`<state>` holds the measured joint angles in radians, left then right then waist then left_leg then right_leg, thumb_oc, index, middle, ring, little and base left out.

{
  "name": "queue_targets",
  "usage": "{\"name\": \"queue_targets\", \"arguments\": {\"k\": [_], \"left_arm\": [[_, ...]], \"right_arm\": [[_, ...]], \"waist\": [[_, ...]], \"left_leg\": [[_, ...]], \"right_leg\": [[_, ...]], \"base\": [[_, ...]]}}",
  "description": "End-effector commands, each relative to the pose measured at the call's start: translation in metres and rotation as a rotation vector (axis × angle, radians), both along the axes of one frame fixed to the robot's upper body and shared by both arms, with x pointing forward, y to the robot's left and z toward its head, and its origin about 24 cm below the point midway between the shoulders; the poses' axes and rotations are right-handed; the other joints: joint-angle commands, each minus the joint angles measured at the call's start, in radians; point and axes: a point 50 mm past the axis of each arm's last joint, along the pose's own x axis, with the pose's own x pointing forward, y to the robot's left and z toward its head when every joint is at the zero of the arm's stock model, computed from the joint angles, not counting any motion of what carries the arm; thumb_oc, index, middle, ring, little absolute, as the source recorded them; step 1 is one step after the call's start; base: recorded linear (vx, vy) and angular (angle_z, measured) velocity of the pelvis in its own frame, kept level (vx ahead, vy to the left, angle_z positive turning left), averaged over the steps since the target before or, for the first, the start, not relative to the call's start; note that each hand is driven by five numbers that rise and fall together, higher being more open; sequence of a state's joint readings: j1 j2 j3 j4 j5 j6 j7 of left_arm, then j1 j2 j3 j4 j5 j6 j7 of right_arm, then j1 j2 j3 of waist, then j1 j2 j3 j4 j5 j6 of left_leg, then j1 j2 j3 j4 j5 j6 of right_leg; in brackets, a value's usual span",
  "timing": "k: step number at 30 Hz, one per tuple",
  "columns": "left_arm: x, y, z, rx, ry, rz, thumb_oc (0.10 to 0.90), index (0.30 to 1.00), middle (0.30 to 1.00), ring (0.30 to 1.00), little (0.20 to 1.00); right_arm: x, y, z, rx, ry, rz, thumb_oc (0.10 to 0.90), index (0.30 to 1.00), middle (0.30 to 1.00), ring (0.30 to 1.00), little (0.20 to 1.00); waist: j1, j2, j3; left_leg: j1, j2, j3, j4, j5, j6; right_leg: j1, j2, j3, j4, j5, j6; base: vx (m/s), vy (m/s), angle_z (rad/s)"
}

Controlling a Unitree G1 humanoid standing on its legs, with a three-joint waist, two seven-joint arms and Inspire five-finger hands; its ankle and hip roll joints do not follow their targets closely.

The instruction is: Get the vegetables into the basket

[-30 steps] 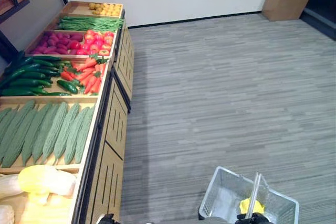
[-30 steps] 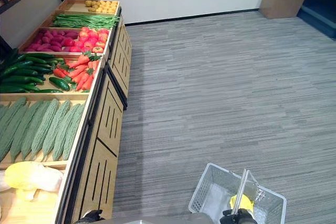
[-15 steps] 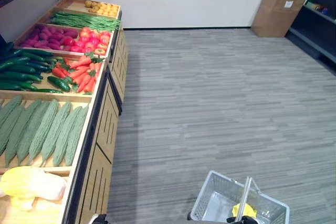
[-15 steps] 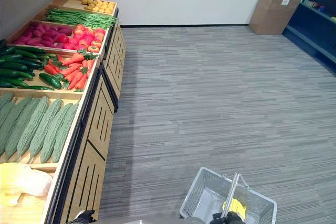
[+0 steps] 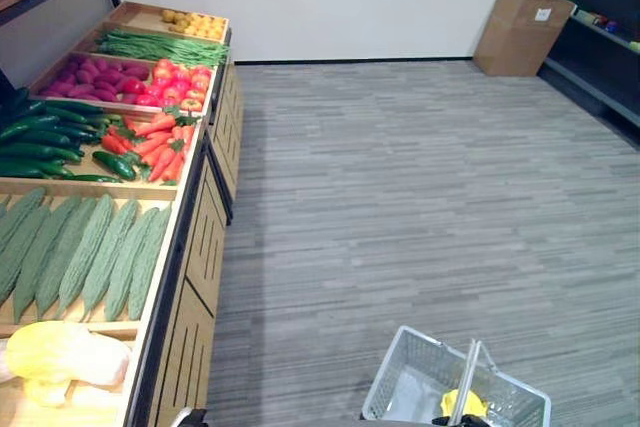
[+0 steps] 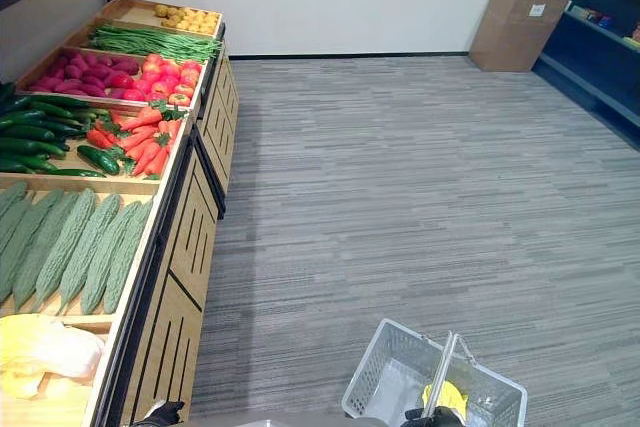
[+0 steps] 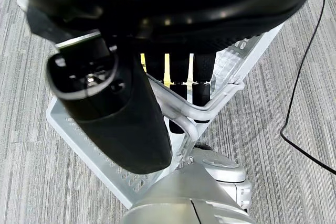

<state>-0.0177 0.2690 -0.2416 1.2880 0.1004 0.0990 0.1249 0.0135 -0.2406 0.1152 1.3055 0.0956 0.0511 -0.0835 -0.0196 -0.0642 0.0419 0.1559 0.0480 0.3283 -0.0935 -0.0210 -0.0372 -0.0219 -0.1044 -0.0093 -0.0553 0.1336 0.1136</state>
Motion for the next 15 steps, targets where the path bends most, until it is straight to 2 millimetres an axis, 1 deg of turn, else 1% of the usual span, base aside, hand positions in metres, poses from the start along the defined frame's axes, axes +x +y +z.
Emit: {"name": "queue_targets", "arguments": {"k": [1,2,4,5,6,7,8,9,11,12,13,14,15], "left_arm": [[0.0290,-0.0119,0.0030,-0.028,-0.075,-0.047,0.900,1.000,1.000,1.000,1.000],[0.0292,-0.0104,0.0034,-0.025,-0.075,-0.043,0.900,1.000,1.000,1.000,1.000],[0.0290,-0.0094,0.0037,-0.026,-0.075,-0.038,0.900,1.000,1.000,1.000,1.000],[0.0291,-0.0094,0.0037,-0.026,-0.075,-0.038,0.900,1.000,1.000,1.000,1.000],[0.0297,-0.0091,0.0039,-0.028,-0.077,-0.036,0.900,1.000,1.000,1.000,1.000],[0.0281,-0.0089,0.0035,-0.030,-0.069,-0.035,0.900,1.000,1.000,1.000,1.000],[0.0265,-0.0078,0.0033,-0.027,-0.064,-0.030,0.900,1.000,1.000,1.000,1.000],[0.0264,-0.0079,0.0033,-0.027,-0.064,-0.030,0.900,1.000,1.000,1.000,1.000],[0.0257,-0.0062,0.0034,-0.023,-0.062,-0.026,0.900,1.000,1.000,1.000,1.000],[0.0253,-0.0058,0.0034,-0.022,-0.059,-0.027,0.900,1.000,1.000,1.000,1.000],[0.0260,-0.0051,0.0037,-0.018,-0.060,-0.027,0.900,1.000,1.000,1.000,1.000],[0.0259,-0.0053,0.0036,-0.018,-0.059,-0.027,0.900,1.000,1.000,1.000,1.000],[0.0265,-0.0061,0.0035,-0.021,-0.059,-0.034,0.900,1.000,1.000,1.000,1.000]], "right_arm": [[0.0095,-0.0209,0.0069,-0.048,0.009,0.032,0.400,0.300,0.300,0.300,0.300],[0.0106,-0.0221,0.0075,-0.051,0.006,0.034,0.400,0.300,0.300,0.300,0.300],[0.0099,-0.0228,0.0077,-0.053,0.006,0.028,0.400,0.300,0.300,0.300,0.300],[0.0100,-0.0229,0.0077,-0.053,0.006,0.028,0.400,0.300,0.300,0.300,0.300],[0.0095,-0.0238,0.0079,-0.054,0.006,0.018,0.400,0.300,0.300,0.300,0.300],[0.0071,-0.0243,0.0076,-0.054,0.014,0.013,0.400,0.300,0.300,0.300,0.300],[0.0049,-0.0249,0.0074,-0.055,0.022,0.009,0.400,0.300,0.300,0.300,0.300],[0.0048,-0.0250,0.0074,-0.055,0.022,0.009,0.400,0.300,0.300,0.300,0.300],[0.0063,-0.0245,0.0075,-0.054,0.016,0.007,0.400,0.300,0.300,0.300,0.300],[0.0071,-0.0236,0.0074,-0.051,0.013,0.006,0.400,0.300,0.300,0.300,0.300],[0.0066,-0.0219,0.0067,-0.046,0.013,0.003,0.400,0.300,0.300,0.300,0.300],[0.0065,-0.0220,0.0068,-0.047,0.013,0.003,0.400,0.300,0.300,0.300,0.300],[0.0055,-0.0211,0.0063,-0.043,0.015,0.004,0.400,0.300,0.300,0.300,0.300]], "waist": [[-0.018,0.040,0.086],[-0.017,0.040,0.096],[-0.019,0.048,0.115],[-0.019,0.047,0.115],[-0.019,0.051,0.122],[-0.023,0.051,0.121],[-0.033,0.048,0.122],[-0.034,0.050,0.122],[-0.059,0.044,0.133],[-0.068,0.039,0.138],[-0.088,0.031,0.144],[-0.089,0.037,0.143],[-0.097,0.034,0.145]], "left_leg": [[-0.061,-0.034,0.005,0.020,0.023,0.042],[-0.057,-0.038,0.010,0.019,0.020,0.048],[-0.046,-0.039,0.013,0.016,0.016,0.055],[-0.047,-0.040,0.013,0.016,0.016,0.056],[-0.039,-0.042,0.015,0.013,0.010,0.056],[-0.029,-0.053,0.011,0.007,0.001,0.054],[-0.023,-0.060,-0.005,0.006,-0.010,0.046],[-0.022,-0.058,-0.006,0.006,-0.011,0.045],[0.000,-0.065,-0.042,0.006,-0.032,0.033],[0.011,-0.066,-0.054,0.006,-0.038,0.028],[0.040,-0.071,-0.070,0.006,-0.056,0.019],[0.041,-0.065,-0.071,0.006,-0.060,0.018],[0.056,-0.071,-0.082,0.006,-0.070,0.016]], "right_leg": [[-0.012,-0.068,-0.074,0.250,-0.087,0.084],[-0.034,-0.079,-0.080,0.293,-0.061,0.088],[-0.076,-0.091,-0.096,0.375,-0.033,0.084],[-0.079,-0.092,-0.095,0.379,-0.035,0.084],[-0.098,-0.100,-0.113,0.394,-0.026,0.080],[-0.122,-0.105,-0.132,0.363,-0.027,0.074],[-0.136,-0.099,-0.131,0.282,-0.019,0.073],[-0.133,-0.097,-0.133,0.279,-0.018,0.073],[-0.196,-0.077,-0.082,0.142,0.036,0.086],[-0.208,-0.072,-0.070,0.106,0.060,0.093],[-0.271,-0.052,-0.077,0.035,0.098,0.103],[-0.267,-0.047,-0.081,0.030,0.098,0.103],[-0.292,-0.043,-0.100,0.020,0.109,0.110]], "base": [[-0.04,0.142,-0.60],[0.01,0.114,-0.63],[0.01,0.103,-0.53],[0.03,0.092,-0.30],[0.12,0.078,-0.14],[0.24,0.064,-0.04],[0.22,0.015,0.00],[0.22,-0.041,0.11],[0.22,-0.057,0.19],[0.35,-0.051,0.28],[0.28,-0.024,0.37],[0.30,-0.016,0.26],[0.19,0.008,0.50]]}}
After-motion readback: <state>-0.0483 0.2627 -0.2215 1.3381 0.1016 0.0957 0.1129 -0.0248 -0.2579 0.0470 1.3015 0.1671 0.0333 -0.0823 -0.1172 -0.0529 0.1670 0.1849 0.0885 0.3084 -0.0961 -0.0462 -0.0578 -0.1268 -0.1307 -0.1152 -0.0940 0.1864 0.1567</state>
